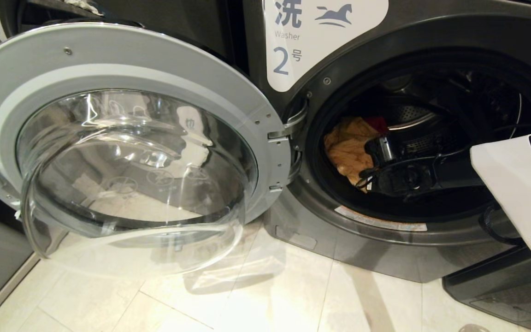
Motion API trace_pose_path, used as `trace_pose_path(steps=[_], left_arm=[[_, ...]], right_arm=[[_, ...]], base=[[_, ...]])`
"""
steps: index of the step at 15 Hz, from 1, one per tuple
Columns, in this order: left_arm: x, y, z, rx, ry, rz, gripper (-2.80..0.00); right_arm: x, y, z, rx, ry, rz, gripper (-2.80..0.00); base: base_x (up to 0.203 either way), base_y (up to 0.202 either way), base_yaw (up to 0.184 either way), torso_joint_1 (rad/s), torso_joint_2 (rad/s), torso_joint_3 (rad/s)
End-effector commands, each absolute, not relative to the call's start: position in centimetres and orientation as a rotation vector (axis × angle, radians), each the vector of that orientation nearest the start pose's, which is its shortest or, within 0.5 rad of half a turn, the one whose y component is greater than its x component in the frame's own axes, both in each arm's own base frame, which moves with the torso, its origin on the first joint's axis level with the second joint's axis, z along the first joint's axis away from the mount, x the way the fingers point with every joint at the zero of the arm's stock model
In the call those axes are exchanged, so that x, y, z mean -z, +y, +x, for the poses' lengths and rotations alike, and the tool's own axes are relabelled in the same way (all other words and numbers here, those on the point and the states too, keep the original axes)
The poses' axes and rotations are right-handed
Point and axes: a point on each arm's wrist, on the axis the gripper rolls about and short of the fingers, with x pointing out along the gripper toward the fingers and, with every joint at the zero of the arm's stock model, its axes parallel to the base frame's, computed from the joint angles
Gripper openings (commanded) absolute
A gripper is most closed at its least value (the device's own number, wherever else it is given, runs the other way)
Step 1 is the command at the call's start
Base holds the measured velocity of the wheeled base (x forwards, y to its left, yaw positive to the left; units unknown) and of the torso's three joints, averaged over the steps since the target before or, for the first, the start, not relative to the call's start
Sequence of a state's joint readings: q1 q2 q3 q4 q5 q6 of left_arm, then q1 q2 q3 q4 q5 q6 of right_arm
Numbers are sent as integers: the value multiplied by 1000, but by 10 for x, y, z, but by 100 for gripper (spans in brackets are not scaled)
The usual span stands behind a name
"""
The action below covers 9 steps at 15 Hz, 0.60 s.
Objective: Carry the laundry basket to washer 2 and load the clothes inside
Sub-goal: Close the washing machine door with the left hand
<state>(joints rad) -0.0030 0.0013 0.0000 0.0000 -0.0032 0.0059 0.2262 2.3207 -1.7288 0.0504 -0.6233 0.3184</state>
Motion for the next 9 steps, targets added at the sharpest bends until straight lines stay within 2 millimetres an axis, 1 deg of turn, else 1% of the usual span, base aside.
trace_pose_path(steps=[1,4,6,9], left_arm=[[-76,0,-23,6,2,6,-280],[-76,0,-23,6,2,6,-280],[-76,0,-23,6,2,6,-280],[-76,0,-23,6,2,6,-280]], right_arm=[[-106,87,478,497,532,41,-280],[-99,87,494,491,507,60,-280],[-101,89,495,404,520,88,-280],[-100,92,500,343,520,117,-280]], base=[[0,0,0,0,0,0],[0,0,0,0,0,0],[0,0,0,0,0,0],[0,0,0,0,0,0]])
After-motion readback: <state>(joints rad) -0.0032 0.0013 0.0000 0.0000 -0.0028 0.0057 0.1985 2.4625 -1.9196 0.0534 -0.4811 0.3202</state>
